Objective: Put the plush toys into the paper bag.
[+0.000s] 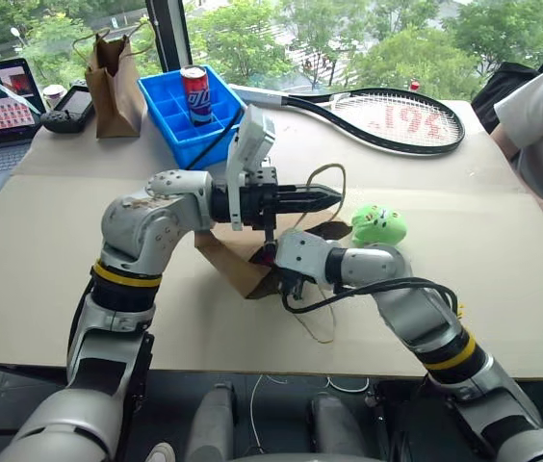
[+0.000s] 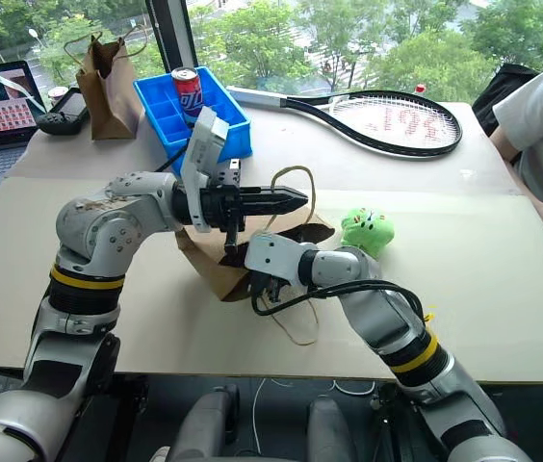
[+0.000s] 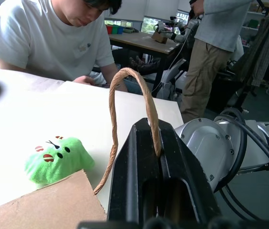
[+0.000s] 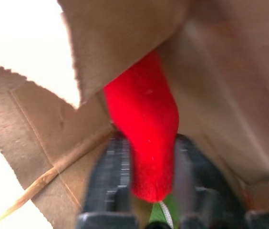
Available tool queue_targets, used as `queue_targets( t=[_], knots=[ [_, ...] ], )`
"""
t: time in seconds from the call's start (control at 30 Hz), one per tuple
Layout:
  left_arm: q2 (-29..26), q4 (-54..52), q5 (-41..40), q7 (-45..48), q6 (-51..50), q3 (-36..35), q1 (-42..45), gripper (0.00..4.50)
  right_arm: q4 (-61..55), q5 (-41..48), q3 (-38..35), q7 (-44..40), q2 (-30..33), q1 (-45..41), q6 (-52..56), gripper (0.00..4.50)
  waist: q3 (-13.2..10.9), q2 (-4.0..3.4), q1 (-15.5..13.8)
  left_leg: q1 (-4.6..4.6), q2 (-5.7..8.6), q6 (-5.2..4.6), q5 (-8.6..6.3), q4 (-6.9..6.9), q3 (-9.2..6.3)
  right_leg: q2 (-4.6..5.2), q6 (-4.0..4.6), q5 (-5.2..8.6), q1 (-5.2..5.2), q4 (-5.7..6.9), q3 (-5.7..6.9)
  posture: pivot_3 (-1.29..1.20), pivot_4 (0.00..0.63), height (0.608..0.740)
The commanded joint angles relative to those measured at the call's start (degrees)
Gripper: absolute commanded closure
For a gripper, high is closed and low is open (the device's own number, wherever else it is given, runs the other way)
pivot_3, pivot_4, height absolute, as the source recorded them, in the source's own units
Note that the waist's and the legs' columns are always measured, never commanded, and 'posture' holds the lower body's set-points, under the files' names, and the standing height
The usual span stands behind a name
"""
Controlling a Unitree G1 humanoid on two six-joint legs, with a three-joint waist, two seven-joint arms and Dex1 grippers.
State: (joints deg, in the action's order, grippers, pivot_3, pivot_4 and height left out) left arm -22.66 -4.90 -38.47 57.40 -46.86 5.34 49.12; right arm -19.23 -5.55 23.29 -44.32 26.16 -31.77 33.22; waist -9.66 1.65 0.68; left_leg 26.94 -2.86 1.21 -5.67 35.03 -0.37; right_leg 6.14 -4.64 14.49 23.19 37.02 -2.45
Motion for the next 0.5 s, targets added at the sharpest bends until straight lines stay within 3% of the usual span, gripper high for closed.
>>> queue_targets(
  t=[0.03, 0.13, 0.37, 0.5],
  knots=[
    [-1.0, -2.9, -1.4, -0.5, -0.4, -1.8, -0.1, 4.5, -5.6, 3.7, -6.5, -0.1, 1.3, 2.3, 4.9, 1.67, 0.0, 0.0, -0.1, -0.02, 0.0, 0.0, 0.0, 0.0, 0.0, 0.0, 0.0, 0.0, -0.01, 0.0, 0.0, 0.0, 0.15, 0.731],
    [-1.7, -3.0, -1.1, -0.3, -0.4, -1.7, -0.6, 4.5, -9.5, 7.3, -12.0, -2.5, 5.6, 5.5, 8.9, 0.66, 0.0, 0.0, -0.4, 0.0, 0.01, 0.0, 0.0, -0.01, 0.0, 0.0, 0.0, 0.01, -0.04, -0.03, 0.0, 0.0, 0.15, 0.731],
    [-2.3, -2.5, -0.7, -0.2, -0.1, -1.2, -1.3, 4.5, -14.3, 21.9, -30.3, -7.4, 12.1, 9.3, 21.1, 0.66, 0.0, 0.0, -0.2, -0.02, -0.02, 0.0, -0.01, -0.06, 0.0, 0.0, 0.02, 0.01, -0.02, -0.05, 0.0, 0.0, 0.15, 0.731],
    [-2.4, -2.5, -0.9, -0.3, -0.4, -1.5, -1.0, 4.5, -4.1, 20.2, -35.5, -2.1, 14.9, 7.6, 19.5, 0.66, 0.0, 0.01, -0.1, -0.05, -0.01, 0.0, -0.01, -0.05, 0.0, 0.0, 0.08, 0.04, -0.06, -0.11, -0.01, 0.0, 0.15, 0.731]
  ],
)
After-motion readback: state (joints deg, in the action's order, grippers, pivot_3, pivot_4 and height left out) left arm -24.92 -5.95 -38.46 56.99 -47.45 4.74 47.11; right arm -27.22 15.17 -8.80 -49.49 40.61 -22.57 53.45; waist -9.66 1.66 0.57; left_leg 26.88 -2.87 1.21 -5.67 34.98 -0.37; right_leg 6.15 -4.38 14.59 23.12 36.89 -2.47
